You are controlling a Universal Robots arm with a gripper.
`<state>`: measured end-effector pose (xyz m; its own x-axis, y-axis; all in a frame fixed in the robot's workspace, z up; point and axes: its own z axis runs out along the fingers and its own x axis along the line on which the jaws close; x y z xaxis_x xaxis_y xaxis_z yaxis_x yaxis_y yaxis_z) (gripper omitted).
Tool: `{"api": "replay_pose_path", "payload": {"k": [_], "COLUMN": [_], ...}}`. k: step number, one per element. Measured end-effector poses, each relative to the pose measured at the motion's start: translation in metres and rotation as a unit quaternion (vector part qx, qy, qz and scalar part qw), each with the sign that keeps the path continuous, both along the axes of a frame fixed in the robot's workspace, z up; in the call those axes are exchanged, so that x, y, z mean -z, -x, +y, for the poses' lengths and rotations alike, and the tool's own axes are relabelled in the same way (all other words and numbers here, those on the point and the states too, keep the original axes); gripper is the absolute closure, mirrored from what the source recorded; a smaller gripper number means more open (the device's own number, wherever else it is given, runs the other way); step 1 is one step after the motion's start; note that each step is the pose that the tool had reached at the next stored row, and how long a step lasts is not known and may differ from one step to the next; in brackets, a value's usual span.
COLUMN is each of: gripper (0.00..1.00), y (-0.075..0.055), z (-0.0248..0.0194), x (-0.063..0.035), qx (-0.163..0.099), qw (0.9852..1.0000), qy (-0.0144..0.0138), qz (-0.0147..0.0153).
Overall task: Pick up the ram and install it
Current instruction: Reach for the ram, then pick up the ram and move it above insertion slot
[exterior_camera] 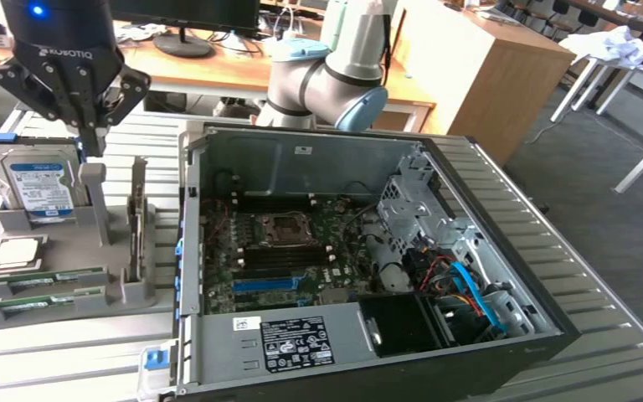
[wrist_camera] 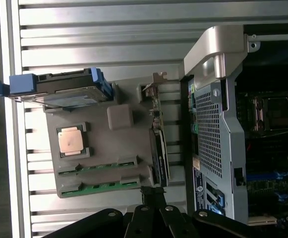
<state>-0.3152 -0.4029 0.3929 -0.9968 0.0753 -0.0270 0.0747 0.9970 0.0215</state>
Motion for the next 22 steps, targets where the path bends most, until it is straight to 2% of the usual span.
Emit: {"api": "replay_pose_path", "payload": {"k": [6,13,15,22], "gripper": [0.9,0.9,0.9,0.9], "y": [0.0,0.0,0.0,0.0], "z": [-0.0036,-0.0077,-0.0084,-0.0086], "x": [0.0,0.0001,0.0001,0.0001], "qx": [0.0,0.0,0.0,0.0], "qw": [1.0,0.9999,0.9999,0.9999], "qy": [0.0054,0.0102,0.011,0.0112], "qz": [0.0,0.0,0.0,0.0]}}
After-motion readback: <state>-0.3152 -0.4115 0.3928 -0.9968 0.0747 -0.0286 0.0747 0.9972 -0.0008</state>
